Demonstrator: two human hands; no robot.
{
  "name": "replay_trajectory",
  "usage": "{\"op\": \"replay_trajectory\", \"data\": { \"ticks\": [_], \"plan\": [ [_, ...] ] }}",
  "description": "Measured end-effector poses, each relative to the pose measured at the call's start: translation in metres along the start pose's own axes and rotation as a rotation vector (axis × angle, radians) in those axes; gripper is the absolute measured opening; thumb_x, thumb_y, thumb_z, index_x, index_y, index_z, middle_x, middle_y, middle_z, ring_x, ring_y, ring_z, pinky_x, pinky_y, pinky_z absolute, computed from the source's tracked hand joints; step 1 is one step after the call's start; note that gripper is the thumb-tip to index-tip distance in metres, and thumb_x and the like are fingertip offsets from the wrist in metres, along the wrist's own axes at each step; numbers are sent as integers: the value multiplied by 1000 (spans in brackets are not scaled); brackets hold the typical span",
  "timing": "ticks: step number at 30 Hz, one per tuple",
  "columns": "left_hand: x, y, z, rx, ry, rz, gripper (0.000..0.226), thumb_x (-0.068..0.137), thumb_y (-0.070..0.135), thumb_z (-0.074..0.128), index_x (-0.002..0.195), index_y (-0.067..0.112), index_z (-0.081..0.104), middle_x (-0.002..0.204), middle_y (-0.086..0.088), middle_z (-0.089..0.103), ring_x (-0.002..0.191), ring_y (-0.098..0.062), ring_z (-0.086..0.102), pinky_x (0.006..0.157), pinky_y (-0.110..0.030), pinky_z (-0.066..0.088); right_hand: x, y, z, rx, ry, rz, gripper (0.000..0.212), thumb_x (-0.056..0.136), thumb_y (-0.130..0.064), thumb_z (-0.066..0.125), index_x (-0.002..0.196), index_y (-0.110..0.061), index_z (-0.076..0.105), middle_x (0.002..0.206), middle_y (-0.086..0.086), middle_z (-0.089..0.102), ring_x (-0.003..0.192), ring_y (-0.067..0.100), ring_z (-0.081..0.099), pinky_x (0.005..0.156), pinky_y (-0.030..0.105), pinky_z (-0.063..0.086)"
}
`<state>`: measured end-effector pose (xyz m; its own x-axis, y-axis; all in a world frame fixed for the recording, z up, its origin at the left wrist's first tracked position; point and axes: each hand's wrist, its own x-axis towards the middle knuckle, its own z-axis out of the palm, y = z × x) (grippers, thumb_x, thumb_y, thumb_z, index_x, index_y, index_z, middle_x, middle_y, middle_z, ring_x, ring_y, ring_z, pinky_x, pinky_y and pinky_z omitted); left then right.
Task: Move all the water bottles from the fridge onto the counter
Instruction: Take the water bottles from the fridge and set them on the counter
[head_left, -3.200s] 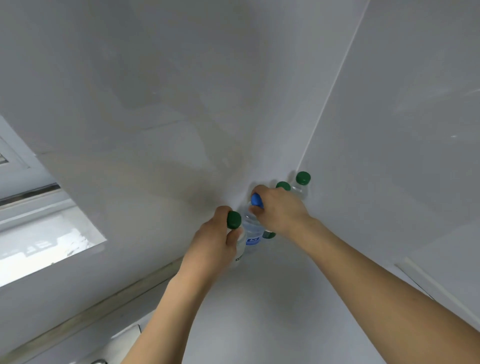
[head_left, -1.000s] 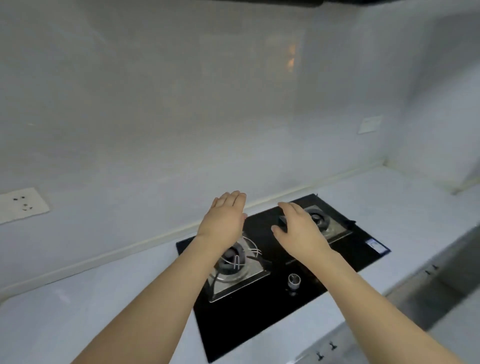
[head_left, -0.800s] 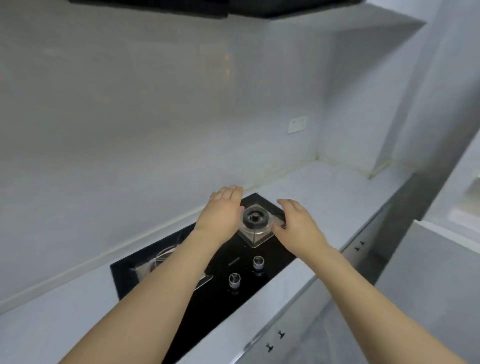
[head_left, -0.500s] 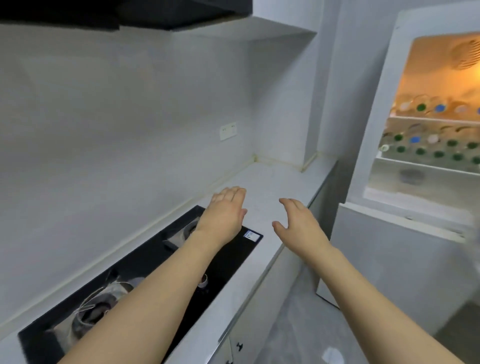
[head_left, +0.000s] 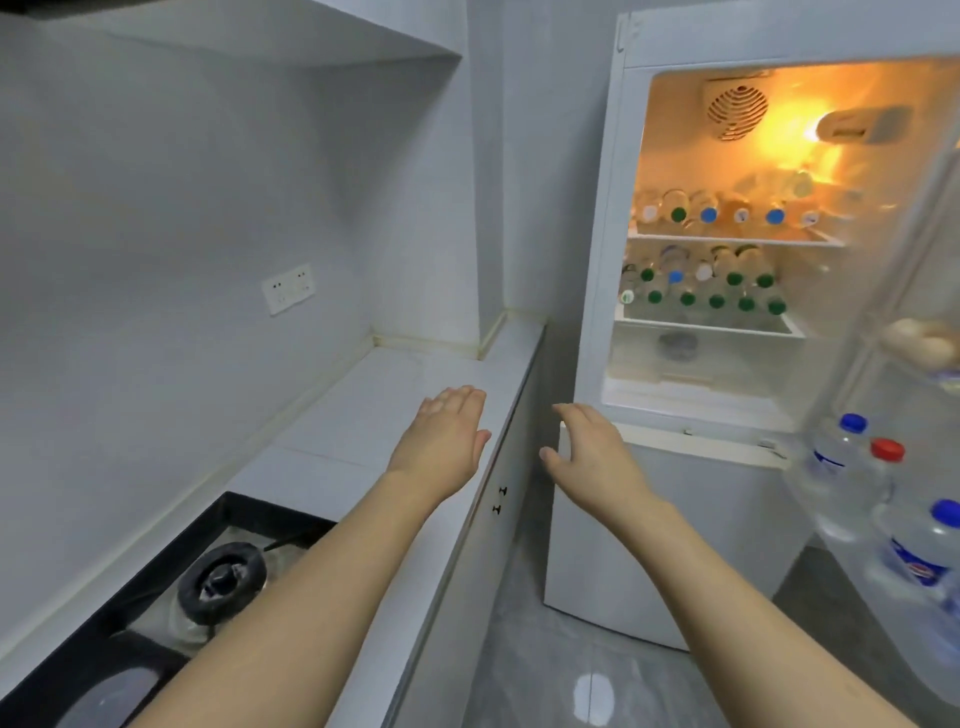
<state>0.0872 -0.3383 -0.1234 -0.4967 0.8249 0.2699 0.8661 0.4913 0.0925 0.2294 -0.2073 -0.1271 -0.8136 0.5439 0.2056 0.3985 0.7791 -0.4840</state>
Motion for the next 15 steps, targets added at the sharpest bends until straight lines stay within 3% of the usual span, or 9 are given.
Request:
{"op": "replay_trajectory", "data": {
  "ticks": [9,15],
  "plan": [
    [133,-17,27,-93,16,52,43,102,28,42,141,10,35,147,-6,39,135,-24,34,112,-32,25,110,46,-16,-77,52,72,56,95,-28,53,146,-13,37,150,3,39,138,20,35,113,30,28],
    [216,19,50,-174,-17,148,51,102,30,43,147,11,29,154,-6,32,142,-24,28,116,-34,26,152,103,-44,-86,111,189,53,95,-26,53,144,-12,40,149,3,40,136,20,37,111,31,30]
  ]
}}
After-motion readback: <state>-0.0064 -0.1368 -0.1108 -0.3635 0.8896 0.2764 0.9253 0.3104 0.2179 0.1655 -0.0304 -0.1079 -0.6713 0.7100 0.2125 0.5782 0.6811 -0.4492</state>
